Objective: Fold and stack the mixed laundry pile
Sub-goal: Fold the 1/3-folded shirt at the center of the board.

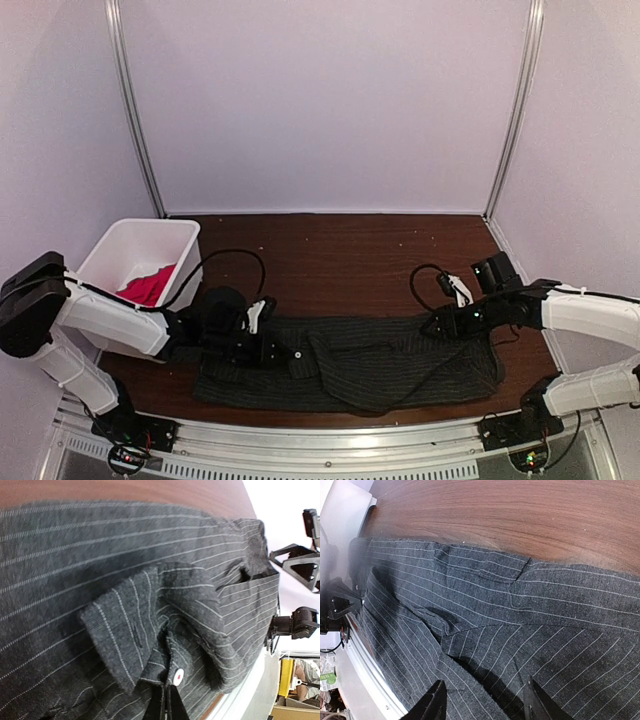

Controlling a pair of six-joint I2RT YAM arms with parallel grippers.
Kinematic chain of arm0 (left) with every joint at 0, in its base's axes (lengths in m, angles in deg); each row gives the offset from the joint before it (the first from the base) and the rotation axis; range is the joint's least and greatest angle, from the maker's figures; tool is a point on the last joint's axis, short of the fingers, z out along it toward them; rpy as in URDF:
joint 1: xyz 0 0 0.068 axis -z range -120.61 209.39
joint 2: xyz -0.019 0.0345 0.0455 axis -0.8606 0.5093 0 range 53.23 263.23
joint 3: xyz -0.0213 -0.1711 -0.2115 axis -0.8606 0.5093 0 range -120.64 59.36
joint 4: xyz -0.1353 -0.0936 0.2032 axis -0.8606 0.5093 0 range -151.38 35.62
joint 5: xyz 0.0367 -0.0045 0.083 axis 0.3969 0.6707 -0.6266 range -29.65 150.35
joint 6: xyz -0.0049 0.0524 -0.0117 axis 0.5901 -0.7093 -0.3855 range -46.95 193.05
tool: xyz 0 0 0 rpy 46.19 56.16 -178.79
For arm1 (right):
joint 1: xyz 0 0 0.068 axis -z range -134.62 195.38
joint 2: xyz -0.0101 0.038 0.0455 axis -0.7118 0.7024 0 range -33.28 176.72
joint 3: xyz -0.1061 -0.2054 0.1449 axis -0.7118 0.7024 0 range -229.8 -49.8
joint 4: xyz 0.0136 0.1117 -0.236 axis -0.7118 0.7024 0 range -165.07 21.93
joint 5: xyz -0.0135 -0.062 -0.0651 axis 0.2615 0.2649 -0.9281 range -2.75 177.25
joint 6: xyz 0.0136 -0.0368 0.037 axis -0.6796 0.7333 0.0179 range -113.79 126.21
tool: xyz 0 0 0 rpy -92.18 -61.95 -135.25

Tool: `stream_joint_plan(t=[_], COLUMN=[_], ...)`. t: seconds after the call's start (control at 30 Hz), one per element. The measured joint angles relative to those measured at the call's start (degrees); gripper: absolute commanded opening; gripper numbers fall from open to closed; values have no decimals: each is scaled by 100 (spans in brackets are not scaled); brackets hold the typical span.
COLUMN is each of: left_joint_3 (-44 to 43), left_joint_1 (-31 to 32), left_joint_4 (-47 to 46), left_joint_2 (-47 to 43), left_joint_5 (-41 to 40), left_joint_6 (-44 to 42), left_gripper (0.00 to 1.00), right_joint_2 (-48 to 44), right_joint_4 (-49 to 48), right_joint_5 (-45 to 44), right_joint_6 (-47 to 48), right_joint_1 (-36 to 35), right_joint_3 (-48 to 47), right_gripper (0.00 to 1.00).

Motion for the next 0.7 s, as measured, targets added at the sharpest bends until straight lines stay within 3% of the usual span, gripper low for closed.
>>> stream_joint_plan(t=[0.27,0.7], left_joint_3=[-162,-955], left_joint_1=[0,-205], left_joint_4=[555,3296], left_joint_2=[-586,-1974], left_joint_5=[-243,-553], left_joint_6=[-201,-717], left_gripper=[0,0], right_joint_2=[-4,-87], right_joint_4=[7,-15], right_joint_5=[-50,-50], right_joint_6=[-37,-42], right_joint_1=[0,0], right_joint_3=[0,0], right_gripper=[53,54])
